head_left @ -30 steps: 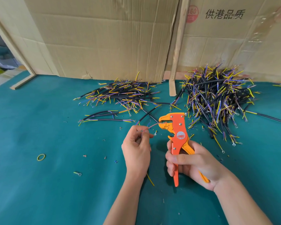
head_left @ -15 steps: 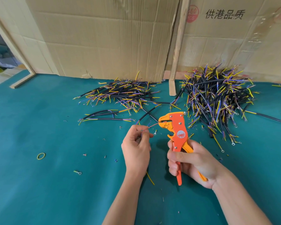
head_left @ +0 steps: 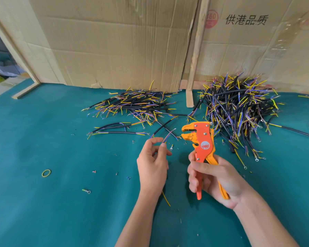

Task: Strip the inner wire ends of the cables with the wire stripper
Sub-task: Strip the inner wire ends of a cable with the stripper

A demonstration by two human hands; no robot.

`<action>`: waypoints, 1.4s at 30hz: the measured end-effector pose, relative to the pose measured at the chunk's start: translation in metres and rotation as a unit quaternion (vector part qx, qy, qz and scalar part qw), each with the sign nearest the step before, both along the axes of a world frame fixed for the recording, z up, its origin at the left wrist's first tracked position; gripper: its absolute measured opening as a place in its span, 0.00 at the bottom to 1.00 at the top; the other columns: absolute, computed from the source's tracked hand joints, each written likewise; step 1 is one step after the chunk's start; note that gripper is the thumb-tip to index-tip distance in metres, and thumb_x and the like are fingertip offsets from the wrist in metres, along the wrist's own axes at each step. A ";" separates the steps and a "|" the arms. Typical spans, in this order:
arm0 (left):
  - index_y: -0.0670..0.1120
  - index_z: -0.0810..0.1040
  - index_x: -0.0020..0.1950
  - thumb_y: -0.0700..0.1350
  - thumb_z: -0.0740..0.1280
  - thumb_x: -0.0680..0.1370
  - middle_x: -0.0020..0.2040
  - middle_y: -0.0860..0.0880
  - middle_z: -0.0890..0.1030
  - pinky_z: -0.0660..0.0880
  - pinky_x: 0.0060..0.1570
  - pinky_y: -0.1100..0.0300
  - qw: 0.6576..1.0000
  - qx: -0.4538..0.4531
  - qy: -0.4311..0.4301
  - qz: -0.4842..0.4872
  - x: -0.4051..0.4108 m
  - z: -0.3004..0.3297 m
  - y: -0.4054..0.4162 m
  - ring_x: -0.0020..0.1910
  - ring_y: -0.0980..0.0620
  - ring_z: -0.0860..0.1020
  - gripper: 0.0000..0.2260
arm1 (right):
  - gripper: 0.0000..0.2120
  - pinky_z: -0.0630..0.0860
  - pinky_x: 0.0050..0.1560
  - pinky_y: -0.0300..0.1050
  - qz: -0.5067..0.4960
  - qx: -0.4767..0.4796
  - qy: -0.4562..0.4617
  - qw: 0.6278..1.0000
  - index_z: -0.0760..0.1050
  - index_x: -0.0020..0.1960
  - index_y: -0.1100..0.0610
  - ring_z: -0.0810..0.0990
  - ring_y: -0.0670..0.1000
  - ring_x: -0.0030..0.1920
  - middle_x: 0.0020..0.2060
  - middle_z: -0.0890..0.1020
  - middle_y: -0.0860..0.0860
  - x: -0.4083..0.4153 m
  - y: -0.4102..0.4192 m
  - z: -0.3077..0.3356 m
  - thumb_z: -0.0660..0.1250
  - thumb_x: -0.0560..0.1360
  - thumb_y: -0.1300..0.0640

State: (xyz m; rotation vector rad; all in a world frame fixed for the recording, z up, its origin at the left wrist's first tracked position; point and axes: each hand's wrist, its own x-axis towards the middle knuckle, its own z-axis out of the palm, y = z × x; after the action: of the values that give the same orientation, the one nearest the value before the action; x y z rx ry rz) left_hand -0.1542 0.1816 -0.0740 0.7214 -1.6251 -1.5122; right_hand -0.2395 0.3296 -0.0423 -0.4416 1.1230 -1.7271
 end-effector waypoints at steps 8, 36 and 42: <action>0.43 0.78 0.43 0.39 0.63 0.83 0.30 0.50 0.76 0.62 0.23 0.66 0.997 0.067 0.033 -0.025 0.000 0.002 -0.004 0.22 0.53 0.66 0.09 | 0.20 0.80 0.48 0.63 0.009 0.012 -0.027 1.000 0.77 0.58 0.64 0.80 0.65 0.42 0.47 0.79 0.68 -0.011 0.010 -0.002 0.76 0.68 0.64; 0.42 0.77 0.42 0.41 0.63 0.83 0.31 0.50 0.74 0.62 0.24 0.64 0.997 0.022 -0.009 -0.076 0.003 0.003 -0.002 0.25 0.51 0.64 0.10 | 0.18 0.62 0.21 0.37 0.016 0.077 0.045 0.996 0.69 0.36 0.54 0.60 0.48 0.20 0.26 0.62 0.52 0.002 0.000 0.000 0.81 0.64 0.54; 0.42 0.78 0.44 0.41 0.63 0.83 0.32 0.50 0.76 0.64 0.25 0.65 0.997 0.029 -0.001 -0.068 0.002 -0.002 -0.004 0.24 0.53 0.68 0.09 | 0.20 0.74 0.30 0.47 0.056 0.004 -0.008 0.998 0.75 0.45 0.58 0.72 0.55 0.27 0.32 0.73 0.58 -0.003 0.004 -0.005 0.84 0.64 0.56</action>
State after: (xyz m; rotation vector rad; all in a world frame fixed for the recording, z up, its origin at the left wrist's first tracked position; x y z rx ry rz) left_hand -0.1518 0.1778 -0.0757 0.6554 -1.6669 -1.6617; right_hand -0.2423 0.3333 -0.0473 -0.4759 1.0750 -1.6257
